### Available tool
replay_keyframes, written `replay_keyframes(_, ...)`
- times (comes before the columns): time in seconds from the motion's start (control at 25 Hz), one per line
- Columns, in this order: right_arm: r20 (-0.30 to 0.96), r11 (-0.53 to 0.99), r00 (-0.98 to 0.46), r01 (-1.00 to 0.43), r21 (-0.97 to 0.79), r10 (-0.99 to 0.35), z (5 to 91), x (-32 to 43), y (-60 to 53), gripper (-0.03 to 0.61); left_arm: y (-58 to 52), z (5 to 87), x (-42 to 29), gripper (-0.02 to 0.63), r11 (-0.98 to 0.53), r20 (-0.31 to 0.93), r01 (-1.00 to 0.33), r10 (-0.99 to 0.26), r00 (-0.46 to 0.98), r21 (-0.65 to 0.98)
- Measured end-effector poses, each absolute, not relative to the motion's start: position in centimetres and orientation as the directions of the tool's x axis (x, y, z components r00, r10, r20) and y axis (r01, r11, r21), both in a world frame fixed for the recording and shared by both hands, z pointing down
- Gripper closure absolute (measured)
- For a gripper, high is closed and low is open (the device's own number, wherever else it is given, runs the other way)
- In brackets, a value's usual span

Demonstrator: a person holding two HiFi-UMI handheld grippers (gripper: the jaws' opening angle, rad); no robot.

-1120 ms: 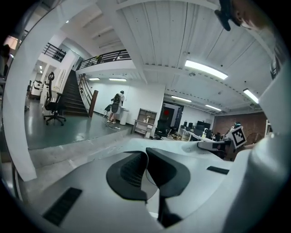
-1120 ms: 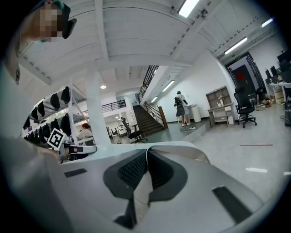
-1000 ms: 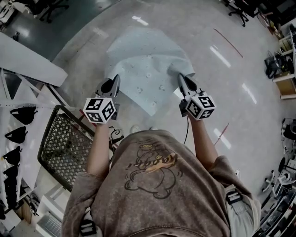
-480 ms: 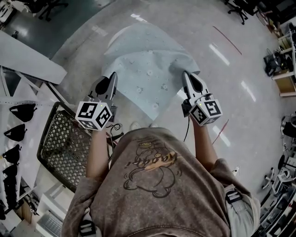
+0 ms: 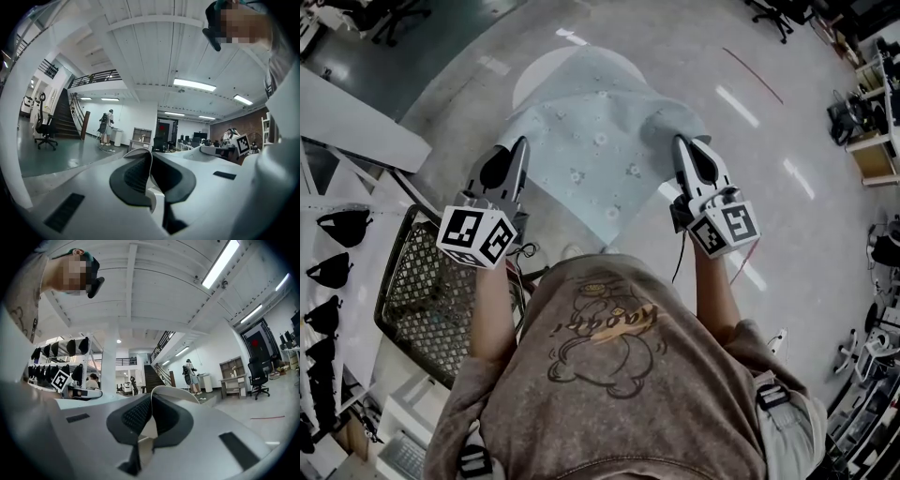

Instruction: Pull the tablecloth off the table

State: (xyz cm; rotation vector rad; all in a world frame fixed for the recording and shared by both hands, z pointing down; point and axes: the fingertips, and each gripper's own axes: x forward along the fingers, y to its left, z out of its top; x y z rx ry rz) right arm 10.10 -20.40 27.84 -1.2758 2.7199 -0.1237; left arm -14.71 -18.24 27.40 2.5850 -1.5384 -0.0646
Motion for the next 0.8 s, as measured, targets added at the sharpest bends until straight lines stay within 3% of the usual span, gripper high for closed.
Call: replay_keyframes(0.8,-0.072,0.481,-0.476,-0.866,-0.137,-0.877,28.4,13.5,-14.3,0.569,-15.7,27.6,-10.4,0.594,-0.624,0.02,-0.765,-0.773,0.634,0.159)
